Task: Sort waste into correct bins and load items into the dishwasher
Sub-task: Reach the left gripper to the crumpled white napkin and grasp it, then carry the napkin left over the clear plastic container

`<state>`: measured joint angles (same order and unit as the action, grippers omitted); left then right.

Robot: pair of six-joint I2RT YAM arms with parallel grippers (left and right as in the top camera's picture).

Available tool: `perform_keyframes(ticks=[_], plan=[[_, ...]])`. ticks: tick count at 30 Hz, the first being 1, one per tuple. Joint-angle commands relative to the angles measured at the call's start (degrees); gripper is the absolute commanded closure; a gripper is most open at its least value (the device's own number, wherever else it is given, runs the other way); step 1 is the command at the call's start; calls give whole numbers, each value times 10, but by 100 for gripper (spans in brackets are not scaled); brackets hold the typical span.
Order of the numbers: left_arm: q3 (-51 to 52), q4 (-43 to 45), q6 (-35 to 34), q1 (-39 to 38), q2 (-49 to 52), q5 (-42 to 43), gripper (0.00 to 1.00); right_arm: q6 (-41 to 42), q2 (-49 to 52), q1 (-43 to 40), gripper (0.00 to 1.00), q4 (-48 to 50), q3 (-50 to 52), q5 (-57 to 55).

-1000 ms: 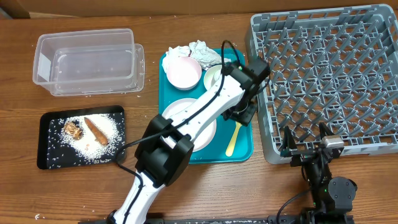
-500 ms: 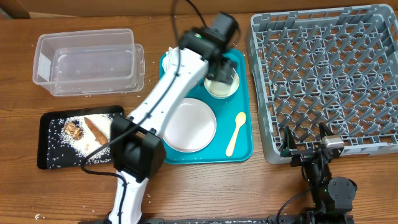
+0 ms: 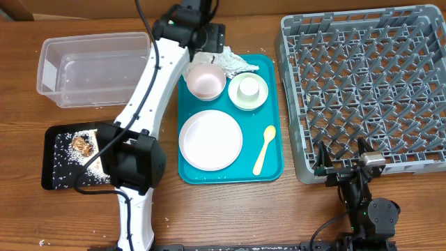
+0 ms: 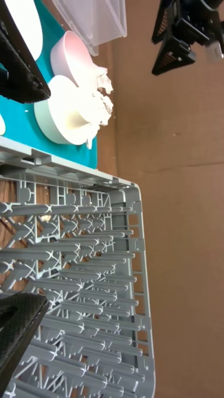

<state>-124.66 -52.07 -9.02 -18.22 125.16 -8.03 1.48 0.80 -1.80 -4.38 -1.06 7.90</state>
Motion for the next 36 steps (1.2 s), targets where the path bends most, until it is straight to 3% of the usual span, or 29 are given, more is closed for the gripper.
perform_keyframes(ticks=[1, 9, 20, 36], plan=[[-6, 6, 71, 14, 17, -23, 10, 0, -6, 0, 0, 2, 6, -6], [-6, 49, 74, 16, 71, 39, 9, 0, -6, 0, 0, 2, 6, -6], [-6, 73, 47, 17, 131, 35, 10, 0, -6, 0, 0, 2, 6, -6], [-6, 30, 47, 17, 158, 31, 41, 0, -6, 0, 0, 2, 6, -6]])
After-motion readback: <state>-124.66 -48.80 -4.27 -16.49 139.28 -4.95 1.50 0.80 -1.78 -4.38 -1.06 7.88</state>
